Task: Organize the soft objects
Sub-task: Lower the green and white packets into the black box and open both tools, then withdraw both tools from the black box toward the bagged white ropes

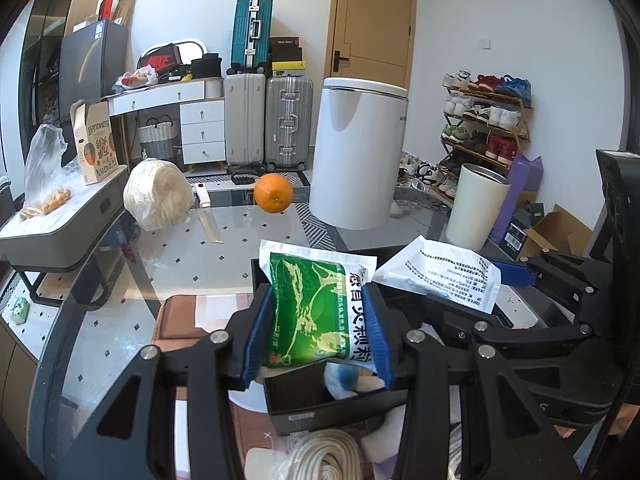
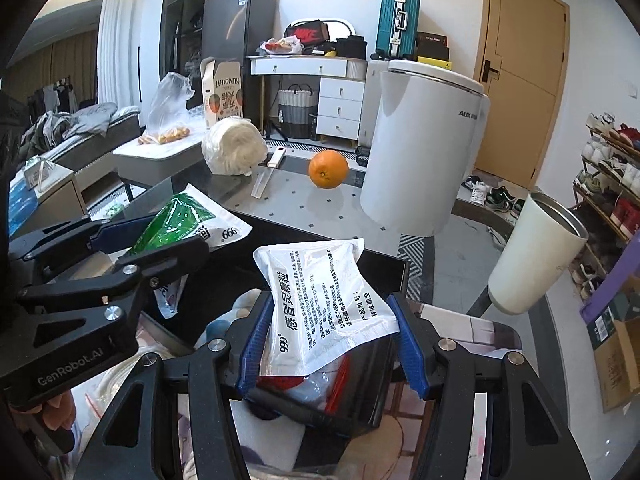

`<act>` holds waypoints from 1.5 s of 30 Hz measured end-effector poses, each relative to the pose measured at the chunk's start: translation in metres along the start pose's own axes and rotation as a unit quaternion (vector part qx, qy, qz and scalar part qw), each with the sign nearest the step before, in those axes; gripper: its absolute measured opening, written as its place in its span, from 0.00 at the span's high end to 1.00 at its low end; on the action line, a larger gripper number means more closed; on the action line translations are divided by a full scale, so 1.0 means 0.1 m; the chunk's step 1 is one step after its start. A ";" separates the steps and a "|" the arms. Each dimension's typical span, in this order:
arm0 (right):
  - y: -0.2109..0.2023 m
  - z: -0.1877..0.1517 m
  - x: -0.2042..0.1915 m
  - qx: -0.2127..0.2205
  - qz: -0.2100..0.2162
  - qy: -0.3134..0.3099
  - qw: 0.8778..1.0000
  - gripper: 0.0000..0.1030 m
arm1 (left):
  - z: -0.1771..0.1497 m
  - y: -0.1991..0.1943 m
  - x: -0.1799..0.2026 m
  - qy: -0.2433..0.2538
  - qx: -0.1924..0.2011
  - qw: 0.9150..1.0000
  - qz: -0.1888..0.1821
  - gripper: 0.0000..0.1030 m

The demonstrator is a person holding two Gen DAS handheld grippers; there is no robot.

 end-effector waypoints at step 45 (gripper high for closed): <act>-0.73 -0.54 0.33 0.001 0.029 0.067 0.997 0.01 | -0.30 -0.60 0.05 0.040 0.000 0.999 0.001 0.00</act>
Point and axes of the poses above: each gripper's, at about its wrist camera, not at the fingertips, and y roughly the way its jaws point, x to its right, z to its top, the point moved 4 cm from there along y, roughly the way its jaws point, and after that the axes turned 4 degrees about z, right-handed, at the moved point
